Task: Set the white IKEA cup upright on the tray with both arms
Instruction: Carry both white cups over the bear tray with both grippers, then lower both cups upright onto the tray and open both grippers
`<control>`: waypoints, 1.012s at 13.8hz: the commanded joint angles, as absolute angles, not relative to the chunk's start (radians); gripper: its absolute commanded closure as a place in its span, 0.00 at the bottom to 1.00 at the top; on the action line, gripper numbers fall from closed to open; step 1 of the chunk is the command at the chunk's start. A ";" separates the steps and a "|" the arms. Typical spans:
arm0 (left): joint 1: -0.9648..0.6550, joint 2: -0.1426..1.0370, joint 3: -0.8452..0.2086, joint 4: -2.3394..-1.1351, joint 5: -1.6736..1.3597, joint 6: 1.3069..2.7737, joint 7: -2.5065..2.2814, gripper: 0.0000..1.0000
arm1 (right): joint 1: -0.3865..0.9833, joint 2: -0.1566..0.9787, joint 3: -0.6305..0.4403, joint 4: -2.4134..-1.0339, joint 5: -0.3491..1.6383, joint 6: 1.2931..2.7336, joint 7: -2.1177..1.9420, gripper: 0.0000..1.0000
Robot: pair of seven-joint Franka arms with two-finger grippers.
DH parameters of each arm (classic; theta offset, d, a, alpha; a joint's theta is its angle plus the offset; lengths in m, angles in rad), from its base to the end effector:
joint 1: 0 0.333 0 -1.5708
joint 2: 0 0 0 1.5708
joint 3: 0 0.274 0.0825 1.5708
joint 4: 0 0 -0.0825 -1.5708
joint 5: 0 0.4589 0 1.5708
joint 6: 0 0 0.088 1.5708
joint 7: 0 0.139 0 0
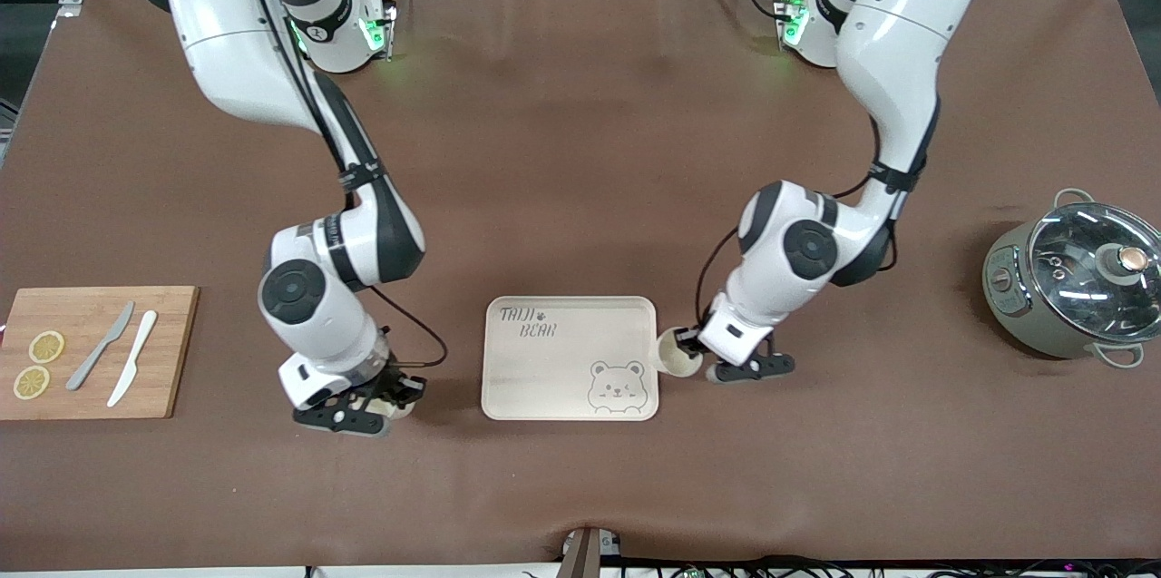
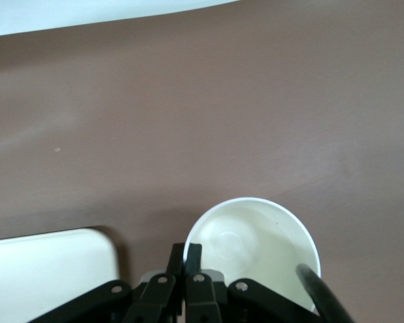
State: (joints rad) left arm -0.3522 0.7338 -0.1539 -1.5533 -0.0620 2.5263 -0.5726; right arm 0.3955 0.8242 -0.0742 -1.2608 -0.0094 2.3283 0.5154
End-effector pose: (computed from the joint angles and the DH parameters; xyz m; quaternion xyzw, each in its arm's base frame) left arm 0.6733 -0.3630 0.1336 0.9867 0.0814 0.0692 0.1223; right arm 0.7710 0.2686 0.1923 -0.9890 0.0783 -0.1236 0.0229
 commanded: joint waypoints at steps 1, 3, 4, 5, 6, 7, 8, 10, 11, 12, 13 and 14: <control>-0.422 0.762 -0.134 -1.523 -0.003 2.513 -0.676 1.00 | 0.471 0.900 -0.100 -1.160 -0.081 2.295 0.659 1.00; -0.469 0.770 -0.121 -1.523 0.040 2.516 -0.741 1.00 | 0.514 0.937 -0.104 -1.097 -0.098 2.244 0.744 1.00; -0.488 0.772 -0.117 -1.523 0.046 2.516 -0.761 1.00 | 0.532 0.946 -0.106 -1.073 -0.100 2.218 0.779 1.00; -0.501 0.772 -0.109 -1.525 0.046 2.516 -0.764 1.00 | 0.544 0.948 -0.107 -1.060 -0.100 2.201 0.810 1.00; -0.508 0.773 -0.107 -1.525 0.046 2.516 -0.764 1.00 | 0.558 0.948 -0.113 -1.058 -0.100 2.189 0.843 1.00; -0.512 0.778 -0.107 -1.523 0.046 2.516 -0.764 1.00 | 0.580 0.948 -0.126 -1.057 -0.100 2.177 0.876 1.00; -0.515 0.778 -0.107 -1.523 0.046 2.516 -0.764 1.00 | 0.595 0.948 -0.136 -1.057 -0.100 2.172 0.912 1.00; -0.518 0.776 -0.104 -1.525 0.052 2.516 -0.770 1.00 | 0.630 0.948 -0.150 -1.055 -0.100 2.180 0.983 1.00; -0.523 0.773 -0.092 -1.525 0.052 2.516 -0.779 1.00 | 0.641 0.948 -0.150 -1.057 -0.098 2.180 0.998 1.00; -0.535 0.770 -0.078 -1.525 0.052 2.516 -0.784 1.00 | 0.649 0.950 -0.150 -1.057 -0.098 2.180 1.000 1.00; -0.551 0.769 -0.055 -1.525 0.052 2.516 -0.785 1.00 | 0.661 0.950 -0.150 -1.057 -0.100 2.181 1.002 1.00; -0.570 0.765 -0.029 -1.525 0.052 2.516 -0.785 1.00 | 0.664 0.956 -0.150 -1.057 -0.098 2.183 1.003 1.00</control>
